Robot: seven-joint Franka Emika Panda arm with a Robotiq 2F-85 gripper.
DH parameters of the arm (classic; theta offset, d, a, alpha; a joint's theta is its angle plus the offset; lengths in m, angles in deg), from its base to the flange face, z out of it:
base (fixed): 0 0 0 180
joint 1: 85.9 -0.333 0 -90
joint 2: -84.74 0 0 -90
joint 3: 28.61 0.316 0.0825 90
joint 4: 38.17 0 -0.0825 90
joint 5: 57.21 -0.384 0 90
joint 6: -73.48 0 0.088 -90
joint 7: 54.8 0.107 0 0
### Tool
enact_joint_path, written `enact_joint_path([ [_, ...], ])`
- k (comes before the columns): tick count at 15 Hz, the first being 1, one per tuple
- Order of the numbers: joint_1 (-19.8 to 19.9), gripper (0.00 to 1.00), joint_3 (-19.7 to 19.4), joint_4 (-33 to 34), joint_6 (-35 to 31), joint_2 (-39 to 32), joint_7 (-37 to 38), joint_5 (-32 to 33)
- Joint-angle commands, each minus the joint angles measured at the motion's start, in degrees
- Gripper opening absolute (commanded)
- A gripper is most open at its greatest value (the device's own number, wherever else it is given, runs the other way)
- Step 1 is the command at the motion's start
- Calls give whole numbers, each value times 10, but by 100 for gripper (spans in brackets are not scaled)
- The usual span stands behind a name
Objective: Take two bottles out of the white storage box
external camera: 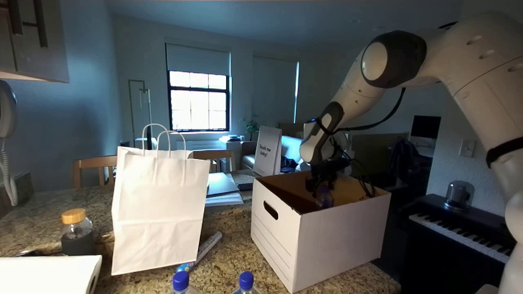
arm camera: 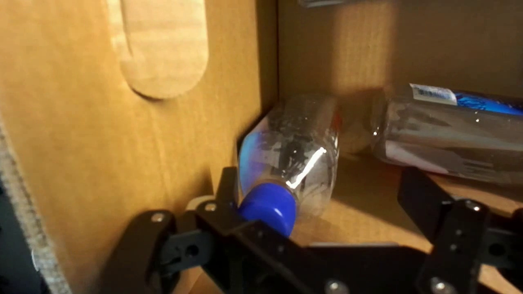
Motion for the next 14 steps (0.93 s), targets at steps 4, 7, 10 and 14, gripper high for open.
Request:
enact_joint_path([
  [4, 8, 73, 24, 0, 23, 5, -7, -10],
  [7, 8, 53, 23, 5, 21, 5, 0, -12],
  [10, 8, 34, 19, 11, 19, 5, 5, -11],
  [14, 8, 13, 18, 11, 14, 11, 5, -8],
])
